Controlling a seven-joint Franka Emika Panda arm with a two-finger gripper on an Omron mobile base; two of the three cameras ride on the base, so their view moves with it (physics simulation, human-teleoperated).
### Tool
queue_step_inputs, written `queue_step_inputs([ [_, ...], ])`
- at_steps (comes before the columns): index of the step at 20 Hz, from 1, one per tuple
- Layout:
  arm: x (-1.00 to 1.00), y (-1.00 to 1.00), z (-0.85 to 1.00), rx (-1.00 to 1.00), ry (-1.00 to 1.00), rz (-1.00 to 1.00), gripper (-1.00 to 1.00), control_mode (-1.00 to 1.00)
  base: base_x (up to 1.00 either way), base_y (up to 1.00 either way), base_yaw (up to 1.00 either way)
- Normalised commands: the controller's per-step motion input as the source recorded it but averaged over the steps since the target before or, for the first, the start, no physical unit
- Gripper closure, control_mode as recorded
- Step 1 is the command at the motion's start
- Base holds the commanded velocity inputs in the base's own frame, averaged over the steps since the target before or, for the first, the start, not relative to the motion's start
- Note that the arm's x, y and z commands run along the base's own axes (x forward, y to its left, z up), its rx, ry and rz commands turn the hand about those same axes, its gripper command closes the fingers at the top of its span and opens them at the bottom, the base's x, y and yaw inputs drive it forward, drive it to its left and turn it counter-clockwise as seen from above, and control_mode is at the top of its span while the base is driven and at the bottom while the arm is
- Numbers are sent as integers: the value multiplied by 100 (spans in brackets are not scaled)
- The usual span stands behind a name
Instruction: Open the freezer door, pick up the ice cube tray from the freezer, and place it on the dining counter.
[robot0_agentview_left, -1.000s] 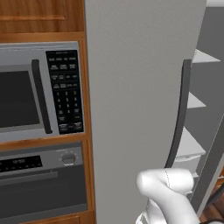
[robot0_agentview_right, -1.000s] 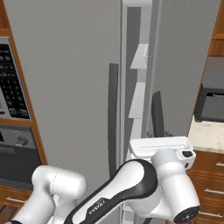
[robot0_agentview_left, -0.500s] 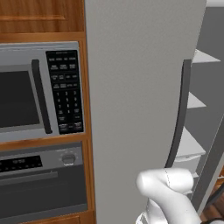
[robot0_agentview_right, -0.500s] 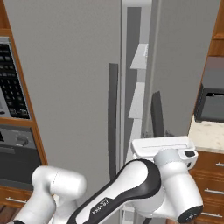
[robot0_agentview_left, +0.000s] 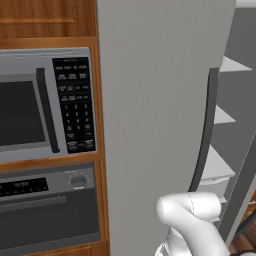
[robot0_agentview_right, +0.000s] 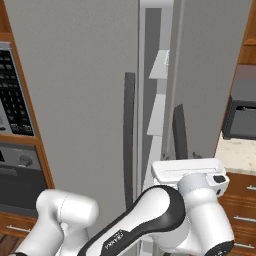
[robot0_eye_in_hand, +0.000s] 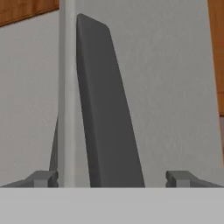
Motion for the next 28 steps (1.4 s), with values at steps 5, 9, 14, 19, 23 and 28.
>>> queue_step_inputs([
  [5,-100,-2,38,0,-1,-19,-100,-100,0,0,0],
  [9,-99,48,60,-1,3,-37,-100,-100,0,0,0],
  [14,-52,85,46,-5,1,-51,-100,-100,0,0,0],
  [19,-8,92,25,-6,0,-55,-100,-100,0,0,0],
  [23,25,75,4,-7,0,-62,-100,-100,0,0,0],
  [28,57,28,0,-1,-4,-60,-100,-100,0,0,0],
])
